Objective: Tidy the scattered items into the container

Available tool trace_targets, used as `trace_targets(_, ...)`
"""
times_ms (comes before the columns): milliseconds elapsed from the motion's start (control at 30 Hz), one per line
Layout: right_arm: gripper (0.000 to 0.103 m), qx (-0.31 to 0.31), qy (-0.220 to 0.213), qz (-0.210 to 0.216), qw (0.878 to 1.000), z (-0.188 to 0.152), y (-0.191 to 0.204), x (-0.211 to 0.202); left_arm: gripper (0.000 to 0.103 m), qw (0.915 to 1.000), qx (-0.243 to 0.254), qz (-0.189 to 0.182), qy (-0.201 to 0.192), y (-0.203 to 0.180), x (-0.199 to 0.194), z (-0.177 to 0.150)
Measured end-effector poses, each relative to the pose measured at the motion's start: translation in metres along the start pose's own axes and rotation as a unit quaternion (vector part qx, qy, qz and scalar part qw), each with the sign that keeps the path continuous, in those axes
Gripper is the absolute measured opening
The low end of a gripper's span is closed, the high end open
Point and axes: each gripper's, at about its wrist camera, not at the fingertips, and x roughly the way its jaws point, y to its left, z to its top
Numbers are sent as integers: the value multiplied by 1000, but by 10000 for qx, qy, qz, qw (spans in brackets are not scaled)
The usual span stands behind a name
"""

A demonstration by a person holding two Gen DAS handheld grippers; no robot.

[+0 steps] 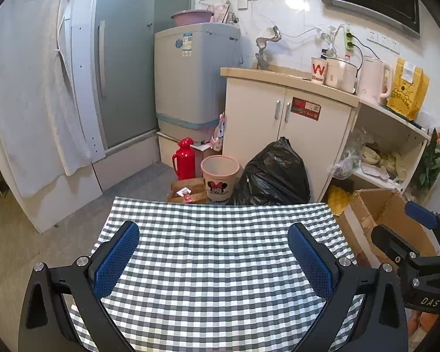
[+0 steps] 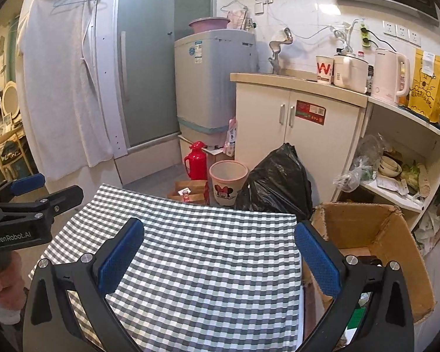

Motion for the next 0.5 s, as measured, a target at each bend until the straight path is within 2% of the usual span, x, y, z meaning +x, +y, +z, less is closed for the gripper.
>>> trace_targets(500, 103, -15, 81, 16, 10000, -5, 11, 14, 103, 10000, -13, 0, 86, 12, 12, -4)
